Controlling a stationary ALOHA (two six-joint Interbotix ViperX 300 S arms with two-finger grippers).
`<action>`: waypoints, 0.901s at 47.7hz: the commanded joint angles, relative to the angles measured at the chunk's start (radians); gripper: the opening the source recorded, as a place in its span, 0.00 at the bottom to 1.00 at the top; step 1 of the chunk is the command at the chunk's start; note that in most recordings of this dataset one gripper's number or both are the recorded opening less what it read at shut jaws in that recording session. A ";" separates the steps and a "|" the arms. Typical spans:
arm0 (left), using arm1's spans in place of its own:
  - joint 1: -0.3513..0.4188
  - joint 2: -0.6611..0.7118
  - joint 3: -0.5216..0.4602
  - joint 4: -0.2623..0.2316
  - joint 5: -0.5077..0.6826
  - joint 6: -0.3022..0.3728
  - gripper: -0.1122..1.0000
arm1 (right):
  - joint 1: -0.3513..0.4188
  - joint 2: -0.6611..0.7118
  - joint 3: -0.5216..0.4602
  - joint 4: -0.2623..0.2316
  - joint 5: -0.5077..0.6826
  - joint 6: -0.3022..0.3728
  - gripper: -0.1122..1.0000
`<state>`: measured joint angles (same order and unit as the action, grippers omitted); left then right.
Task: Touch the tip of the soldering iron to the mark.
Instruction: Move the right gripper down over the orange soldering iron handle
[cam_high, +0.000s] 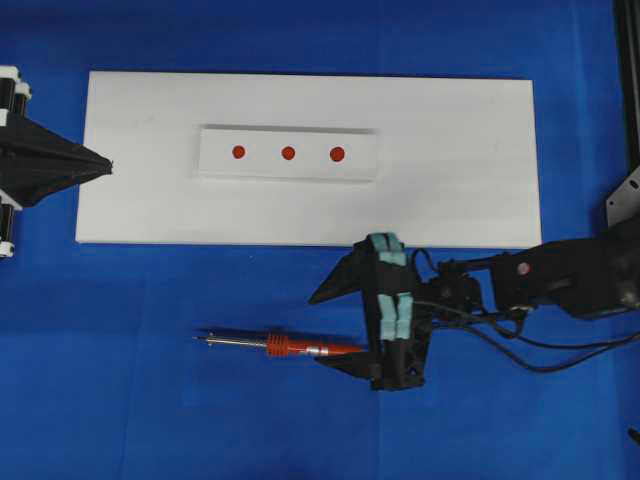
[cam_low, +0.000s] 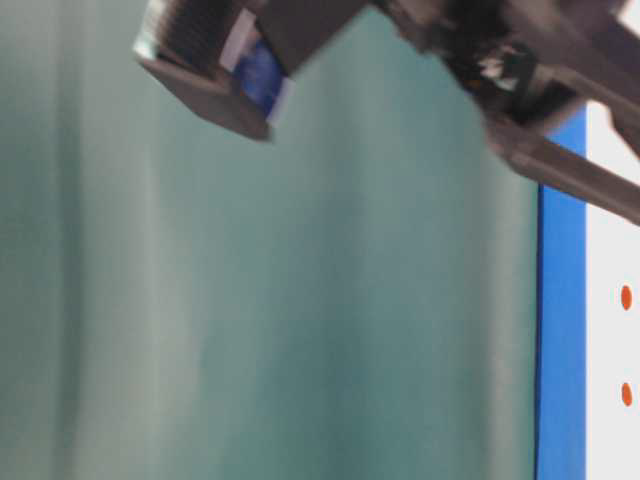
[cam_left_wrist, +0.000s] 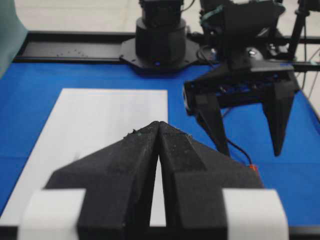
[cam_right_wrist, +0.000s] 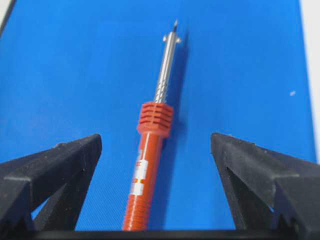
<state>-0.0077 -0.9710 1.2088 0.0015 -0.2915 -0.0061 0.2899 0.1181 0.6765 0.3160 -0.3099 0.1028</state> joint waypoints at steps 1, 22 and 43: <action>0.000 0.003 -0.008 0.000 -0.009 0.000 0.10 | 0.005 0.017 -0.032 0.029 -0.012 -0.002 0.93; 0.005 0.003 0.000 0.000 -0.009 0.003 0.10 | 0.034 0.189 -0.100 0.100 -0.054 -0.002 0.93; 0.018 0.003 0.002 0.000 -0.008 0.006 0.10 | 0.038 0.218 -0.114 0.101 -0.055 -0.009 0.70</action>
<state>0.0061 -0.9725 1.2195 0.0015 -0.2915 -0.0015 0.3252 0.3513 0.5752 0.4172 -0.3559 0.0966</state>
